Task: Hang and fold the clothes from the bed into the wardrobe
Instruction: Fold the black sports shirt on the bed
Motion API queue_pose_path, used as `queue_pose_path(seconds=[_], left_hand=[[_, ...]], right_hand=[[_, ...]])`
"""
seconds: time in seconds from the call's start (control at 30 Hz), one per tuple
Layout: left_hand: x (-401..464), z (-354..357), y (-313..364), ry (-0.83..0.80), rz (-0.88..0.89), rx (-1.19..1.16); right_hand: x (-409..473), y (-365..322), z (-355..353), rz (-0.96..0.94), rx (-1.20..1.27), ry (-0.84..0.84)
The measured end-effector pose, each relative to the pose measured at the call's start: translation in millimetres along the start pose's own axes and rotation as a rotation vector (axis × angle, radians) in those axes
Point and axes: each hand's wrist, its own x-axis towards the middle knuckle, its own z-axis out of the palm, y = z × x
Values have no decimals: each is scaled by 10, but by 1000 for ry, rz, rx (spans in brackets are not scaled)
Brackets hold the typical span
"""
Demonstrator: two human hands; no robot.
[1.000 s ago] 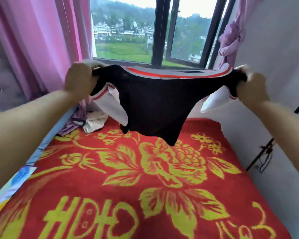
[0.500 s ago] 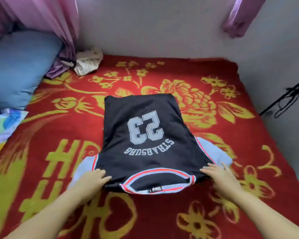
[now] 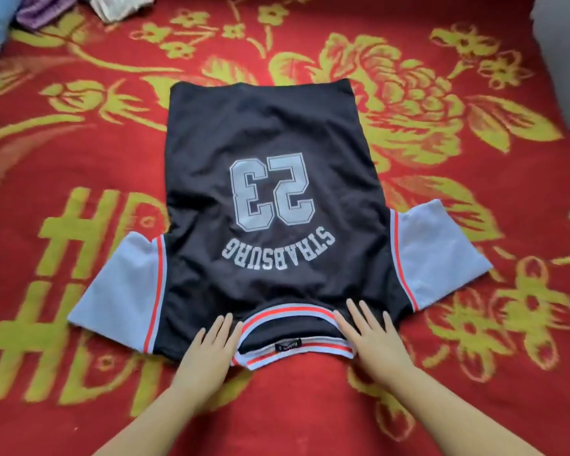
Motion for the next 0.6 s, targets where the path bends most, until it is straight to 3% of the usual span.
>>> queue_pose_path(seconds=[0.03, 0.2, 0.27, 0.37, 0.43, 0.5, 0.53, 0.6], left_hand=[[13, -2, -22, 15, -5, -20], [-210, -45, -177, -243, 103, -175], [-320, -67, -144, -196, 158, -197], [-554, -63, 108, -544, 157, -224], [-611, -70, 264, -677, 97, -352], [-630, -81, 248, -636, -42, -662], [-623, -122, 178, -517, -199, -853], [-636, -182, -100, -75, -639, -1029]], right_hand=[[49, 50, -34, -15, -6, -44], [-126, 323, -198, -221, -15, -192], [-278, 394, -246, -279, -63, -223], [-488, 280, -279, -292, -155, -330], [-555, 160, -258, -225, -188, -572], [-495, -1, -341, -173, -196, -722], [-427, -111, -433, -177, -188, -720], [-248, -410, -650, -208, -120, -572]])
